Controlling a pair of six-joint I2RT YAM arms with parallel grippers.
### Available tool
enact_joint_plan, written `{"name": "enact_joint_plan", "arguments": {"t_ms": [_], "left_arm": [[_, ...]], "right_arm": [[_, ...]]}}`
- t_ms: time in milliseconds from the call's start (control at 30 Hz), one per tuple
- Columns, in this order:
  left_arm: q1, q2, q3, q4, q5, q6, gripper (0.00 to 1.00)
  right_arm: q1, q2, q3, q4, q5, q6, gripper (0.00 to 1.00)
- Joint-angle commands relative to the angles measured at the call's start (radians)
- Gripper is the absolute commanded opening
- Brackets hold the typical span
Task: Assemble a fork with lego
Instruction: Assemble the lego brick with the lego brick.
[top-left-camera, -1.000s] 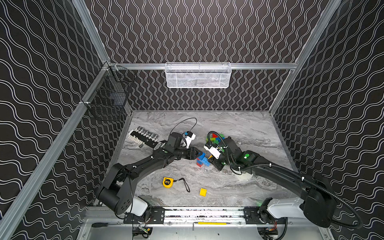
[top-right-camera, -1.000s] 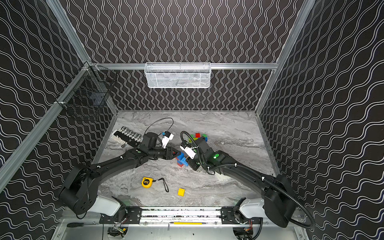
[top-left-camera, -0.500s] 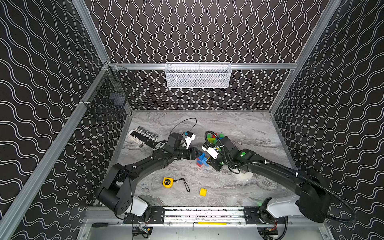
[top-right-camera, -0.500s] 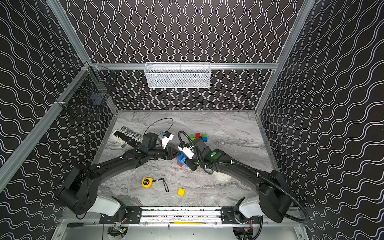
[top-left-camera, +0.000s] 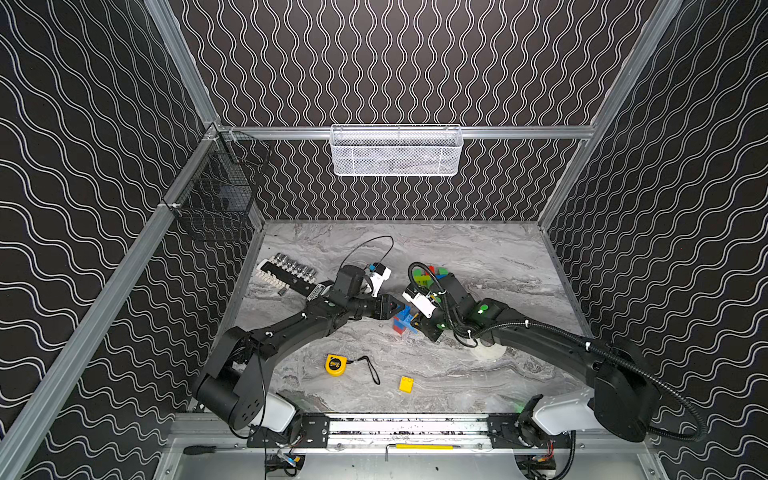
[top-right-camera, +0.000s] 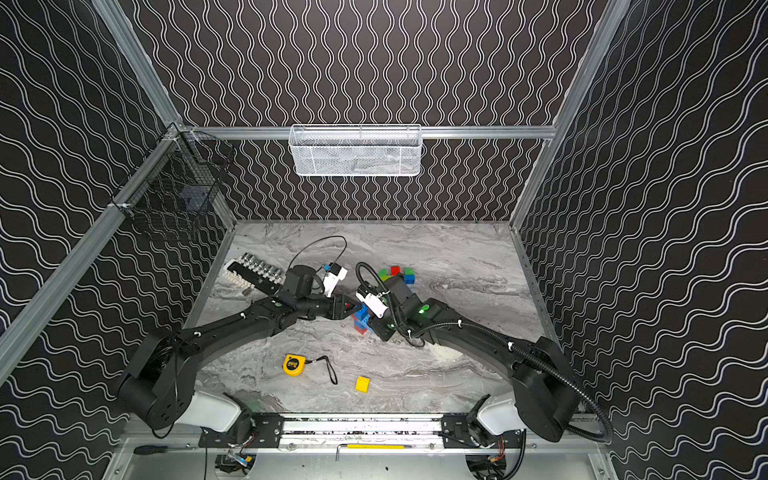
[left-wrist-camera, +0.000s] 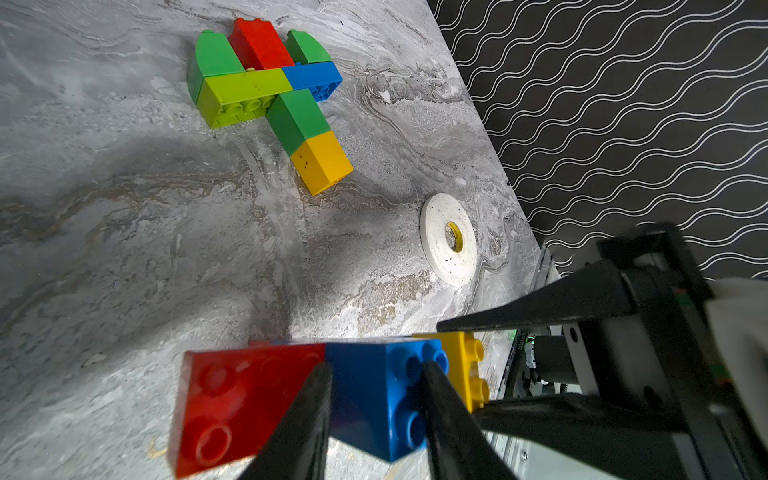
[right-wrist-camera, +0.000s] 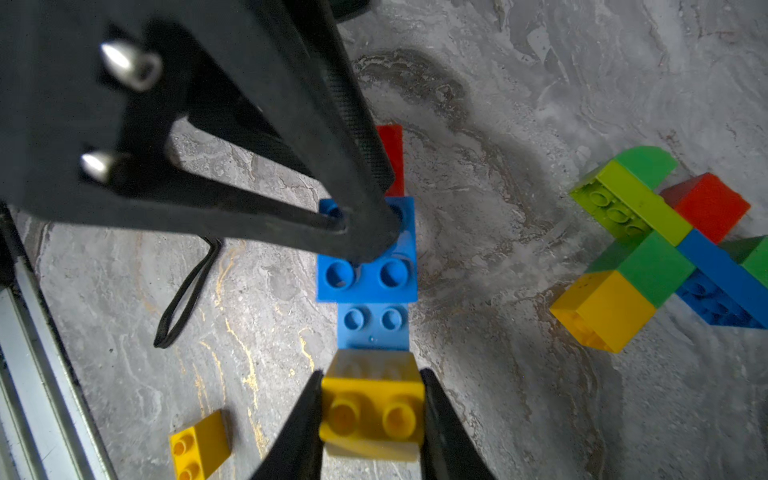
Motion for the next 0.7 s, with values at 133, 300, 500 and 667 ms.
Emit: {"name": "enact_joint_plan", "arguments": {"t_ms": [133, 300, 500, 667], "left_arm": [[0.000, 0.009, 0.002, -0.108, -0.056, 0.031, 0.39], [0.000, 0.012, 0.002, -0.109, -0.060, 0.032, 0.39], [0.000, 0.013, 0.002, -0.117, -0.069, 0.033, 0.39], [0.001, 0.010, 0.003, -0.123, -0.077, 0.037, 0.39]], "right_arm": [[-0.002, 0.023, 0.001, -0.002, -0.037, -0.024, 0.00], [-0.002, 0.022, -0.012, -0.019, -0.019, -0.044, 0.00], [-0.002, 0.011, -0.033, -0.013, 0.008, -0.037, 0.00], [-0.002, 0.001, -0.056, 0.001, 0.024, -0.032, 0.00]]}}
